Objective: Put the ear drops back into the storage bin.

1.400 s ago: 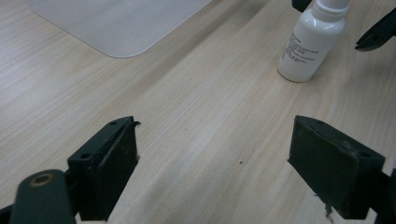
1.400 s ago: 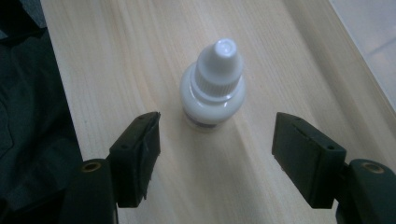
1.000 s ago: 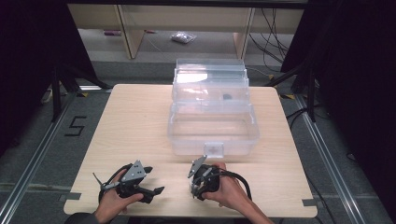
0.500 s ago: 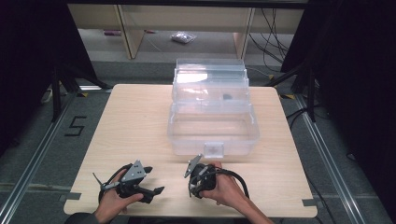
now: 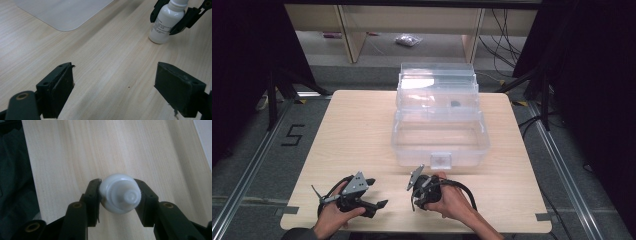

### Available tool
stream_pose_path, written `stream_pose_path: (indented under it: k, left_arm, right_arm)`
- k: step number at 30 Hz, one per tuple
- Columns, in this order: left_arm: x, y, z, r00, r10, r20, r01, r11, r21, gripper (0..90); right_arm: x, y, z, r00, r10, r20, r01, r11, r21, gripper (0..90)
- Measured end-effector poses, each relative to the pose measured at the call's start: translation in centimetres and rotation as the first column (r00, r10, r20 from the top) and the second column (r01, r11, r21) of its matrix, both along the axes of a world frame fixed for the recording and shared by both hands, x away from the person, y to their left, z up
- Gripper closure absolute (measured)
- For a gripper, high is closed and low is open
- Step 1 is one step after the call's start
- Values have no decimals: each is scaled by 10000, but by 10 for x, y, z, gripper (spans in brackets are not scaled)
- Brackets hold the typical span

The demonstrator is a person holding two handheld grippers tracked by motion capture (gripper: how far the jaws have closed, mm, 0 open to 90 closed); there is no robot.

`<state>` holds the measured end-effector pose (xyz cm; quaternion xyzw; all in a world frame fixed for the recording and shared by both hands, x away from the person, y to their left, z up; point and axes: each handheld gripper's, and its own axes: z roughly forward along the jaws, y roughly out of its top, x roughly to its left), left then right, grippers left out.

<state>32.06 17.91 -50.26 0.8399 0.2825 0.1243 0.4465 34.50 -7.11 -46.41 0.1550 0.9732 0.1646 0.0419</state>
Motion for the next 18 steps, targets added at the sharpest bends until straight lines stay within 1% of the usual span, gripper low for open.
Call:
stream_pose_path:
  k: [1,2,3,4,5,6,7,9,10,11,12,13,14,18]
  left_arm:
    - [0,0,0,10000,0,0,0,10000,0,149]
    - [0,0,0,10000,-1,-4,1,10000,-11,149]
    - [0,0,0,10000,-49,-64,49,10000,59,149]
    - [0,0,0,10000,-37,-57,38,10000,51,149]
    - [0,0,0,10000,-37,-57,38,10000,51,149]
    - [0,0,0,10000,-28,-48,28,10000,45,149]
    - [0,0,0,10000,-29,-52,29,10000,43,149]
    - [0,0,0,10000,-26,-51,27,10000,38,149]
    - [0,0,0,10000,-27,-53,28,10000,38,149]
    - [0,1,1,9999,-82,-113,83,9999,86,149]
    - [0,1,1,9999,-82,-113,83,9999,86,149]
    - [0,1,0,9999,-65,-86,66,10000,64,149]
    - [0,0,0,10000,-40,-56,40,10000,42,149]
    - [0,1,1,9999,-72,-112,73,9999,76,149]
  right_arm:
    - [0,0,0,10000,0,0,0,10000,0,602]
    - [2,0,1,9995,289,100,-290,9994,161,601]
    - [1,-3,7,10000,84,26,-84,9998,190,602]
    - [3,-4,9,9993,347,125,-351,9989,320,602]
    - [3,-4,9,9993,347,125,-351,9989,320,602]
    - [4,-5,11,9995,250,208,-257,9992,312,602]
    - [4,-7,14,9996,233,126,-236,9993,277,602]
    - [6,-10,18,9996,203,170,-211,9988,449,602]
    - [7,-13,20,9998,140,156,-147,9990,428,602]
    - [10,-16,23,9995,224,206,-236,9981,561,602]
    - [10,-16,23,9995,224,206,-236,9981,561,602]
    - [13,-21,27,9997,172,198,-184,9978,639,602]
    - [13,-23,28,9998,-90,168,79,9976,682,602]
    - [18,-30,33,9997,-97,225,83,9980,625,602]
